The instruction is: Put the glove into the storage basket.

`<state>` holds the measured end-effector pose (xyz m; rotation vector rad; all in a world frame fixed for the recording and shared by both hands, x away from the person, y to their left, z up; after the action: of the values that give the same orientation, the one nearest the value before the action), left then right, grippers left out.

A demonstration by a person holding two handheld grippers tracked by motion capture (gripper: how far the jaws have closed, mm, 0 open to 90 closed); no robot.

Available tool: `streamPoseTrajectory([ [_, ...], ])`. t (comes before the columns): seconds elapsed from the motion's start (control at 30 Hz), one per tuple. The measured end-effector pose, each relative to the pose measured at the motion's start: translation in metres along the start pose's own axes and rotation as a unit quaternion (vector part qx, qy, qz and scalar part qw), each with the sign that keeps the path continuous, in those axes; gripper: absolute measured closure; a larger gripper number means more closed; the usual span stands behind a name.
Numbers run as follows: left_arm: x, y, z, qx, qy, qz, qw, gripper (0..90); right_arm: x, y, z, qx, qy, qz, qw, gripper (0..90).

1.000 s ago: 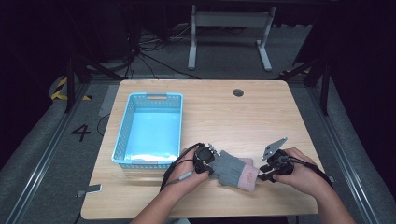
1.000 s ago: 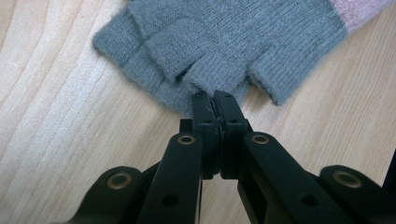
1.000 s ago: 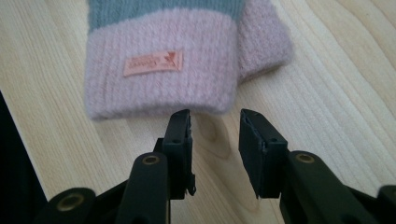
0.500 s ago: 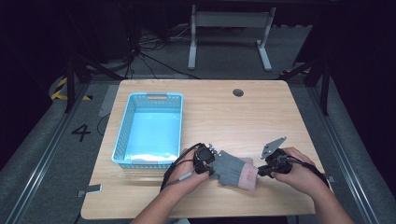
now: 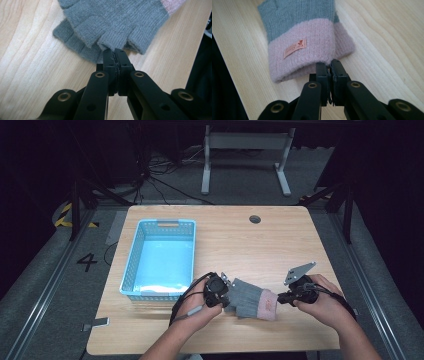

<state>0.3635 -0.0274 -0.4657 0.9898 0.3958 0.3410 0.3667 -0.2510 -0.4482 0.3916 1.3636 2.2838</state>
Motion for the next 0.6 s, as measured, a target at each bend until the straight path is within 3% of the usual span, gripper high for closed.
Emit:
streamPoseTrajectory([
  [0.6, -0.012, 0.008, -0.005, 0.002, -0.003, -0.006, 1.0, 88.9, -0.014, -0.005, 0.015, -0.023, 0.002, -0.029, 0.9993, 87.2],
])
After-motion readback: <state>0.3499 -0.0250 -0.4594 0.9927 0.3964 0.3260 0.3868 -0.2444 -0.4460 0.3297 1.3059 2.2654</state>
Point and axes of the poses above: each handheld gripper's, and its own axes: y roughly backward along the jaws, z roughly out of its top, x roughly to its left, the point moved 7 cm from there along -y, roughly forward along the jaws
